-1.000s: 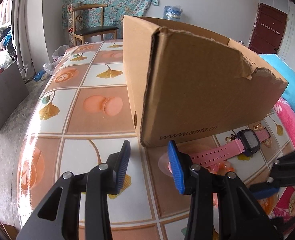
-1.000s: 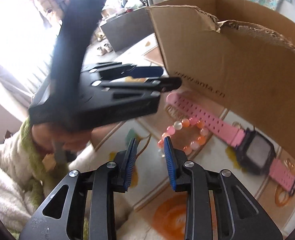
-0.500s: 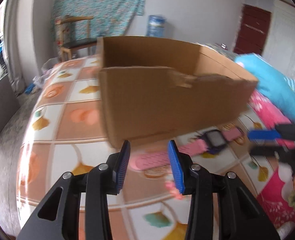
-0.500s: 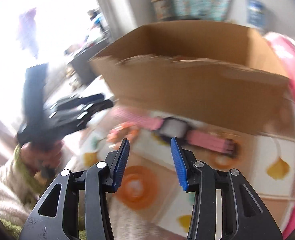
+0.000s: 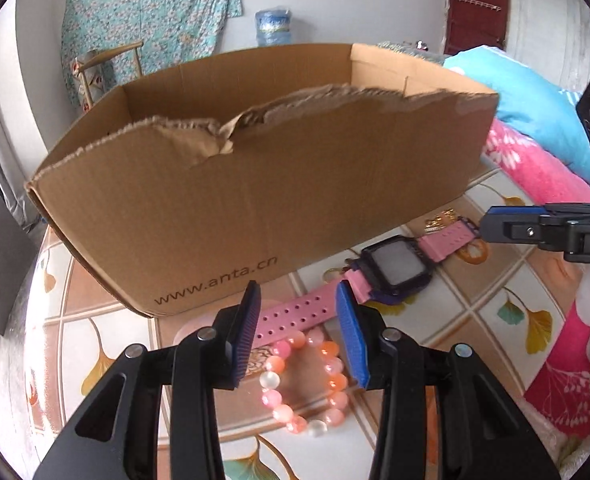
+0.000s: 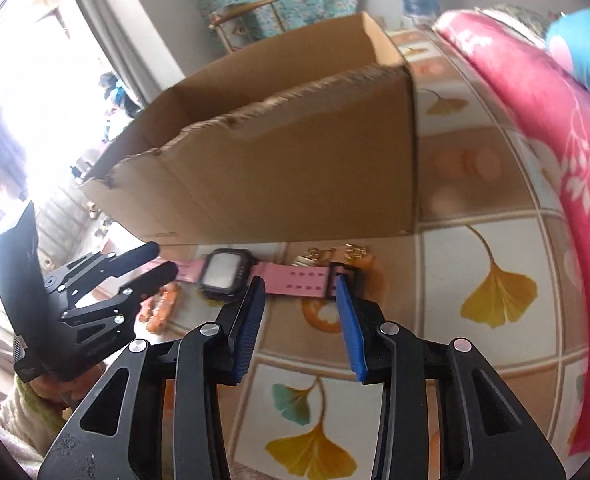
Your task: Organize jewelry
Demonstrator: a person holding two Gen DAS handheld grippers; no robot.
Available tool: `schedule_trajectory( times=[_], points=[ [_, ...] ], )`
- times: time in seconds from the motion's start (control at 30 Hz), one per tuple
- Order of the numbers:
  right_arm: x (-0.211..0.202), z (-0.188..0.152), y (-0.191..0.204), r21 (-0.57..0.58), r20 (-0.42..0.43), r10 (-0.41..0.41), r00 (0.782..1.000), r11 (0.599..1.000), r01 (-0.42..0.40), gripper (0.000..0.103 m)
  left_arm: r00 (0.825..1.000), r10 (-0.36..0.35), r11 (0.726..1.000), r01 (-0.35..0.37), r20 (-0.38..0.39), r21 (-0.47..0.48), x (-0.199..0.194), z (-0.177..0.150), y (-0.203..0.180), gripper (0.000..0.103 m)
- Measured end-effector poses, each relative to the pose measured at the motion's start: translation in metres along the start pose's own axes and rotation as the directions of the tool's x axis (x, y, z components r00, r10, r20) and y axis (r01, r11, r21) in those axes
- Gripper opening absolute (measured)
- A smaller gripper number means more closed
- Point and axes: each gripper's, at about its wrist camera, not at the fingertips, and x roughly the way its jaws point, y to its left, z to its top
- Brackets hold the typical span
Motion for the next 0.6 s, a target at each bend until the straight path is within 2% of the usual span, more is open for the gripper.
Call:
schedule_trajectory(
  times=[0.17, 0.33, 0.5, 0.6],
  points=[
    [0.001, -0.005, 0.007, -0.020, -0.016, -0.060, 0.998, 0.998, 0.060, 0.035, 0.999, 0.009, 1.000, -0.010, -0.036, -0.017, 0.008, -0.004, 0.003, 0.038],
    [0.013, -0.005, 0.003, -0.007, -0.054, -0.053, 0.997, 0.999, 0.052, 0.035, 0.999, 0.006, 1.000, -0.007, -0.036, -0.016, 0.010, -0.004, 0.003, 0.038],
    [0.016, -0.004, -0.001, 0.045, -0.059, 0.024, 0.998, 0.999, -0.021, 0.035, 1.000, -0.001, 1.000, 0.001, -0.029, -0.014, 0.009, -0.005, 0.004, 0.038],
    [0.010, -0.003, -0.008, 0.118, -0.034, 0.132, 0.991, 0.985, -0.127, 0.035, 1.000, -0.005, 1.000, 0.005, -0.023, -0.010, 0.008, -0.007, 0.004, 0.038]
  ],
)
